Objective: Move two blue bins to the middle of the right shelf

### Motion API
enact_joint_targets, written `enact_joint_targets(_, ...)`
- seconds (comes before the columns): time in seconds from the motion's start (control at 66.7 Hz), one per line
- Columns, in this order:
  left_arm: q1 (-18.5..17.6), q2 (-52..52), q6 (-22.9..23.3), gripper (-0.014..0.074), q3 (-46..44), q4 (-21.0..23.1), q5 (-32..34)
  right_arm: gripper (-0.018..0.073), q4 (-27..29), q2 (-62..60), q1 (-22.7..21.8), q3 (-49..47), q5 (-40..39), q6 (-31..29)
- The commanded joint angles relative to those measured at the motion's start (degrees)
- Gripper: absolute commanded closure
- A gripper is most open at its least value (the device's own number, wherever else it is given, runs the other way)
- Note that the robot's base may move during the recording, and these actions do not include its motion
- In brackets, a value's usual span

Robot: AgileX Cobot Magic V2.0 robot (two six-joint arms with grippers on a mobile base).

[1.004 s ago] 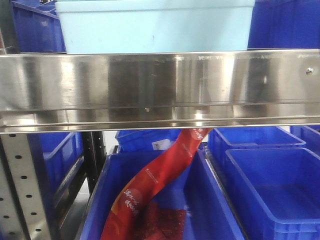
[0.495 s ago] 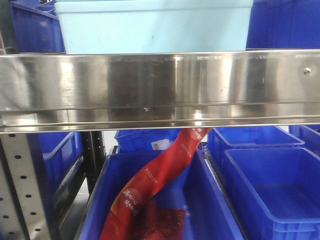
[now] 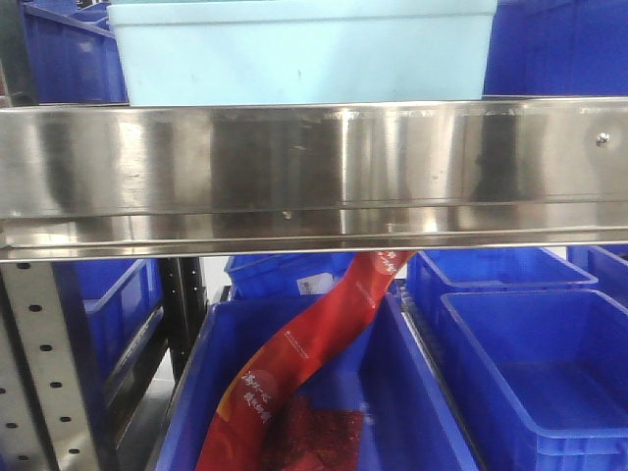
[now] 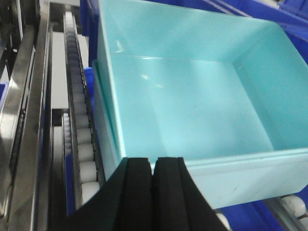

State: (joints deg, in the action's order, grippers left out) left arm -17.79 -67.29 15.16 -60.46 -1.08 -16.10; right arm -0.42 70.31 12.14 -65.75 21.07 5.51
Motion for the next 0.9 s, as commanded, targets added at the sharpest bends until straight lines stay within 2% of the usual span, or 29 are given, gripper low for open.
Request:
enact_joint_targets(0.0,-0.28,3.38,-0.15,0.0707,4.86,0.27,5.16,0.0722,-1.04,-2.74,-0.08,5.47,-6.65,-0.56)
enact_joint_targets(0.165,-0.28,9.98,-0.15,0.0707,12.28,0.27,6.25,0.0722,-1.04,-8.57,-0.08,15.05,-13.07,-0.56)
enact_joint_targets(0.24,-0.28,13.80,-0.15,0.0707,14.60,0.27,6.66,0.0722,-1.04,-12.03,-0.08,16.99,-12.85,-0.56)
enact_joint_targets(0.375,-0.28,20.53,-0.15,0.0707,15.39,0.27,6.59,0.0722,-1.04,-18.41,-0.08,17.30,-9.84,-0.56)
enact_joint_targets(0.57,-0.28,28.46,-0.15,0.0707,15.39,0.27,8.61,0.0722,-1.04,-26.47,-0.08,17.30,-10.96,-0.56)
enact_joint_targets(0.884,-0.28,33.12,-0.15,0.0707,15.39,0.27,8.61,0.0722,-1.04,-33.20,-0.08,17.30,-11.30,-0.56)
